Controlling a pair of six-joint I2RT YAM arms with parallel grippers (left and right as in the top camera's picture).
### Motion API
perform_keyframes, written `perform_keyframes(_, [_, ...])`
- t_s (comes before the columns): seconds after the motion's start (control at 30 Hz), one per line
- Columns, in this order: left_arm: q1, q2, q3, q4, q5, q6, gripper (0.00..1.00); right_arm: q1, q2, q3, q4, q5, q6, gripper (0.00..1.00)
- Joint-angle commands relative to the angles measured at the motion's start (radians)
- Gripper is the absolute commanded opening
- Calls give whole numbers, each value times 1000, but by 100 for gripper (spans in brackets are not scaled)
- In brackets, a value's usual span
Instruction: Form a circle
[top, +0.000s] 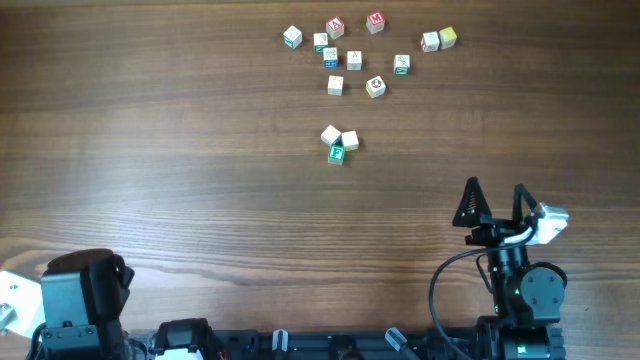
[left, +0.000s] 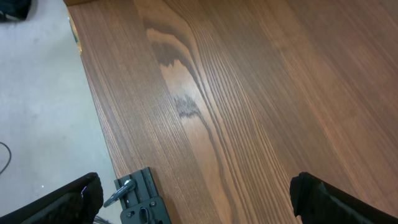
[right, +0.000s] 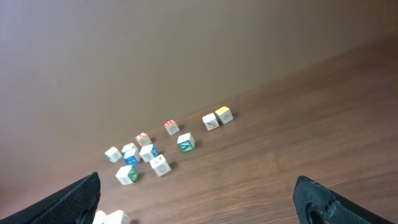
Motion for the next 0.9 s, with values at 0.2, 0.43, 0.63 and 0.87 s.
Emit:
perform_keyframes(0.2, [7, -2, 0, 2, -3, -12, 100, -5, 85, -1, 3, 9, -102, 100])
perform_keyframes(0.43, [7, -2, 0, 2, -3, -12, 100, -5, 107, -1, 3, 9, -102, 100])
perform_keyframes(0.63, [7, -2, 0, 2, -3, -12, 100, -5, 107, -1, 4, 9, -102, 100])
perform_keyframes(0.87, [7, -2, 0, 2, -3, -12, 100, -5, 81, -1, 5, 9, -102, 99])
